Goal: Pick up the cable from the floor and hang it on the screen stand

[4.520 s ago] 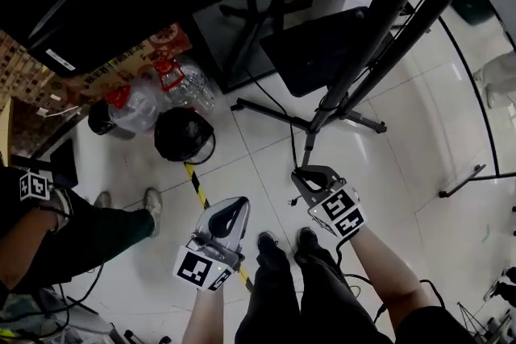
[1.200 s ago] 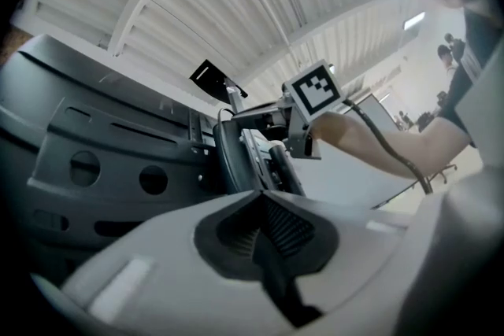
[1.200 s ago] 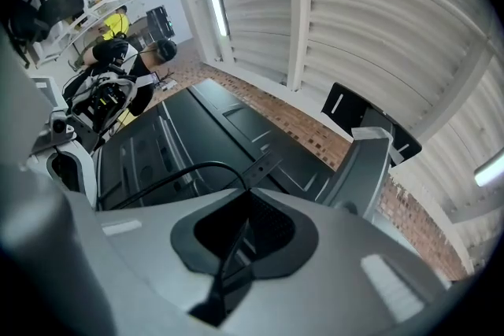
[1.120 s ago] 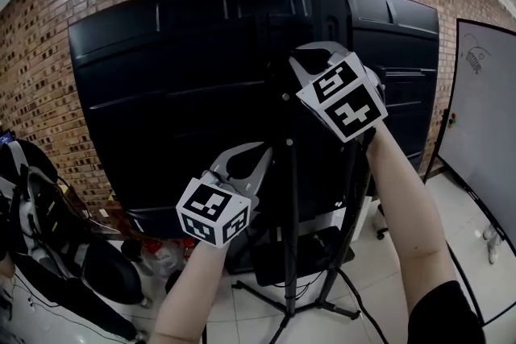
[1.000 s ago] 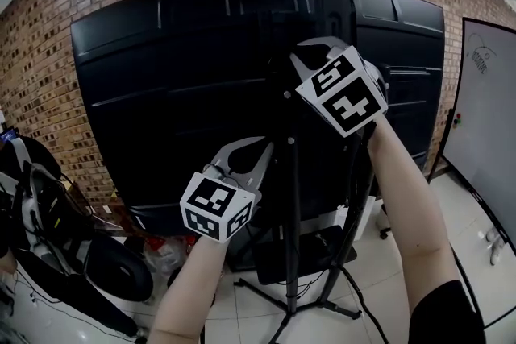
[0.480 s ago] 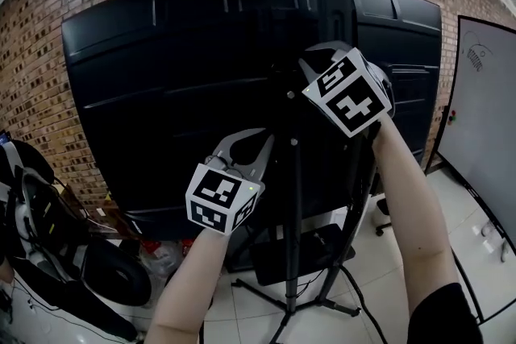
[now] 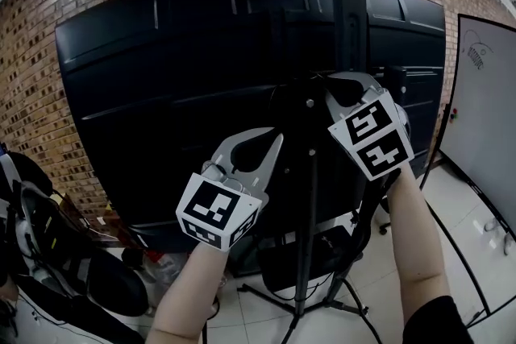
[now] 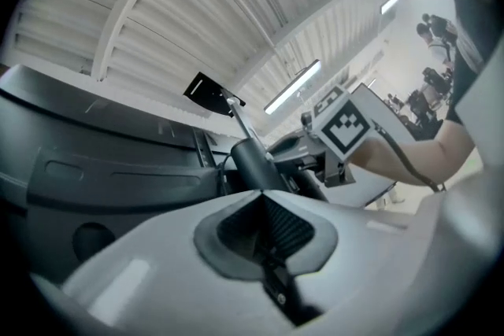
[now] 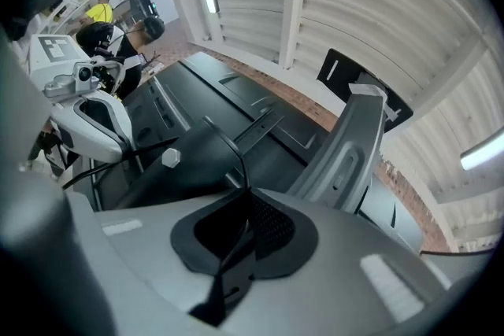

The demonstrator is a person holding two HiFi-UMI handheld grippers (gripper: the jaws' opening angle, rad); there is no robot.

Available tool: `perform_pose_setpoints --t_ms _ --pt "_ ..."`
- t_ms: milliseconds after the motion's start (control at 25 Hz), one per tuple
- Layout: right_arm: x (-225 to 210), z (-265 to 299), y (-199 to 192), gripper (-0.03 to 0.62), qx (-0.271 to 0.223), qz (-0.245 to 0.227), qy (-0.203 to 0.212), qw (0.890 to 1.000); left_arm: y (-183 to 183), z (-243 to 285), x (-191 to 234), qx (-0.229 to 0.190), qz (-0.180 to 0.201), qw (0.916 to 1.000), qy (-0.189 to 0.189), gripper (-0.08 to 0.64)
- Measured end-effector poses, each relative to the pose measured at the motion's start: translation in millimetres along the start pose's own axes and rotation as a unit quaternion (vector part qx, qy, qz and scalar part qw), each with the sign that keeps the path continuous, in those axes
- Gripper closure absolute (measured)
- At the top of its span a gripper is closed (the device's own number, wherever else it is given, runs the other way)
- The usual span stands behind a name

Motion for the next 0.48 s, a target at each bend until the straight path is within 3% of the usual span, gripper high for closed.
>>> perform_pose_setpoints --t_ms 280,480 --pt "11 -2 -24 0.577 -0.003 0.067 -0.005 0.998 15 -3 9 -0.019 -0.012 0.9996 -0.017 0.558" --pt "23 -9 -43 0.575 -0.018 0.118 0.019 0.993 22 -5 8 -0.019 -0.024 0.9994 -0.016 0.558"
Point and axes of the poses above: the fingertips, and each gripper's own axes: z forward along the fingers, x to its left, y out of its top, the point moved 6 cm from there along -z, backward along the fingers, and after that the axes turned 6 degrees about x, right-handed, at the moved point
